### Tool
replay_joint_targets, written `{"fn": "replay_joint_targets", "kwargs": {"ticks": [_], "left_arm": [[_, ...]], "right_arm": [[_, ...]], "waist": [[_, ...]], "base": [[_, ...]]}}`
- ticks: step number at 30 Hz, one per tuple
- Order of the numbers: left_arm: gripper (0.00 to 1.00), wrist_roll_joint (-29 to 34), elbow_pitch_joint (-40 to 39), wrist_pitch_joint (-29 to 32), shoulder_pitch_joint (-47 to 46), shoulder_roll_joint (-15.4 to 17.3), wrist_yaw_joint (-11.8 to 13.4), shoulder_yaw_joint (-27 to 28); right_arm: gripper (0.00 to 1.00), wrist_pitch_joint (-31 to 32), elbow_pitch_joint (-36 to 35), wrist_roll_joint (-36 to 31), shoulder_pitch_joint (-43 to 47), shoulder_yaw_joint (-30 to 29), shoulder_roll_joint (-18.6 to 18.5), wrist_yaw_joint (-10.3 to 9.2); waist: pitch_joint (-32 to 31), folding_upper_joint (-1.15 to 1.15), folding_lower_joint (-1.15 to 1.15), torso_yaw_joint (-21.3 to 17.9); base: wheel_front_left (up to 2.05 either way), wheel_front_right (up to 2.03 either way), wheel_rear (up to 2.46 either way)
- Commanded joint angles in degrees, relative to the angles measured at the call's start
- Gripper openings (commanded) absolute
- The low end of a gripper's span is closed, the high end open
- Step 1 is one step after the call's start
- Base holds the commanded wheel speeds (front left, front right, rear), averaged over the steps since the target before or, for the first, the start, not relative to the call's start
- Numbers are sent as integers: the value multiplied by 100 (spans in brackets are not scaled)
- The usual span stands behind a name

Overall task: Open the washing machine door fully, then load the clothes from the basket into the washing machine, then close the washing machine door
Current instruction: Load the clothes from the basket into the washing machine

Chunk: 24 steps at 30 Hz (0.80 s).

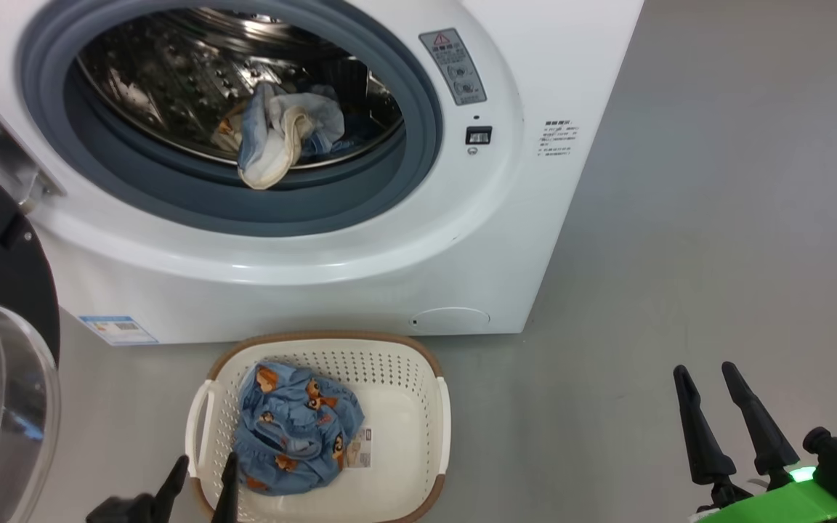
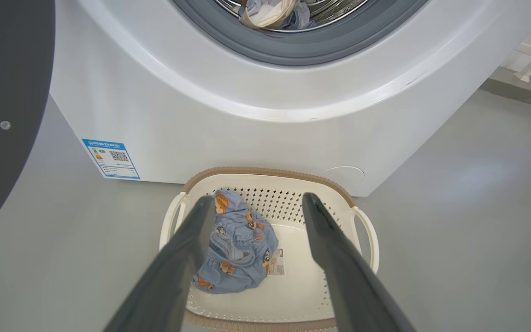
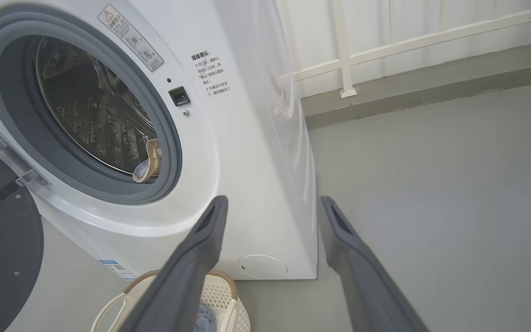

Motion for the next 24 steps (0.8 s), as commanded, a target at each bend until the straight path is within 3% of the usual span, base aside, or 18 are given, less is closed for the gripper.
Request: {"fn": "replay_joint_targets", "kwargs": {"ticks": [1, 14, 24], "left_arm": [[100, -59, -20, -36, -257, 59, -37, 148], [100, -153, 1719, -109, -1559, 140, -114, -656], [100, -506, 2783, -151, -2570, 385, -117, -1359]], "right_arm": [[100, -27, -145, -68, -148, 178, -53, 9], [100, -27, -168, -227, -708, 368, 207, 9], [100, -27, -187, -338, -1155, 531, 442, 9]], "waist": [[109, 0, 0, -21], [870, 0, 0, -248], [1550, 0, 0, -474]], "base": [[0, 0, 0], [0, 0, 0], [0, 0, 0]]}}
